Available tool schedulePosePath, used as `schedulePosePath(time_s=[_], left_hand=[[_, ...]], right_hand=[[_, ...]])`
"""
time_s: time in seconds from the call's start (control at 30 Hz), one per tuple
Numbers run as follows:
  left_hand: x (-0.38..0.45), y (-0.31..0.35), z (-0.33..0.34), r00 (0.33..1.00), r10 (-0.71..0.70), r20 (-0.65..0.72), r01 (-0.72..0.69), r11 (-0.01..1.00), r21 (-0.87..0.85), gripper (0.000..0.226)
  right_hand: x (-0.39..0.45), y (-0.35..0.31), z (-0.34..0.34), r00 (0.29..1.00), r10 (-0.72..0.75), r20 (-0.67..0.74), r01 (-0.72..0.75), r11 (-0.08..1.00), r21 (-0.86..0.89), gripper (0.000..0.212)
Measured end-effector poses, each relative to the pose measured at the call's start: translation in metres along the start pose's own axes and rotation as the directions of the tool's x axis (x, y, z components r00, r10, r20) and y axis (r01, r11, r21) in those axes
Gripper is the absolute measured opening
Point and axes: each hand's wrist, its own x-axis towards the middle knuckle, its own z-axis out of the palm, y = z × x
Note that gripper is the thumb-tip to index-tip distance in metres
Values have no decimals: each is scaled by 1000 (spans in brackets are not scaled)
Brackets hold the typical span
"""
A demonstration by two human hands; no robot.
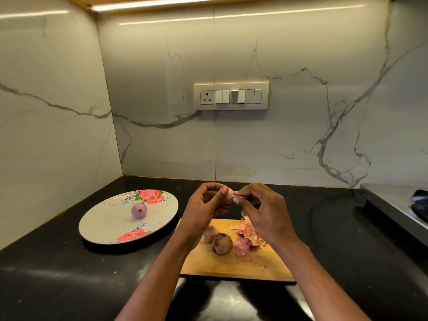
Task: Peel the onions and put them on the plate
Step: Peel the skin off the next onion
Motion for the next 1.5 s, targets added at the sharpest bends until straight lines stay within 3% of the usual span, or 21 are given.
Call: schedulePosePath(time_s=[0.17,0.43,0.63,0.77,0.93,1.07,1.23,1.33,1.5], left_hand=[[-1,1,2,996,82,-37,-81,996,32,41],[-2,0,4,991,124,-50,-121,991,62,41],[1,-1,-2,992,117,-49,-112,989,93,44],[-1,2,-1,993,118,12,-119,982,147,42],[-3,5,0,990,129,62,-139,969,203,38],[-5,8,-3,984,127,122,-148,972,183,40],[-5,7,-3,988,116,101,-127,986,109,37],[-3,6,-6,992,109,69,-116,987,115,37],[-2,3,-4,990,113,86,-126,978,165,37]], right_hand=[[0,2,4,999,-30,-19,29,997,-73,7],[1,-2,5,991,134,-12,-133,987,89,9],[2,-1,4,988,150,42,-154,984,92,17],[2,2,0,998,67,-9,-68,996,-64,7],[2,-1,-7,999,34,26,-27,970,-243,5],[3,0,-11,985,148,92,-128,973,-192,5],[6,-6,-12,968,235,84,-241,969,59,17],[6,-6,-12,965,206,160,-212,977,22,16],[5,-2,-13,973,188,135,-183,982,-47,7]])
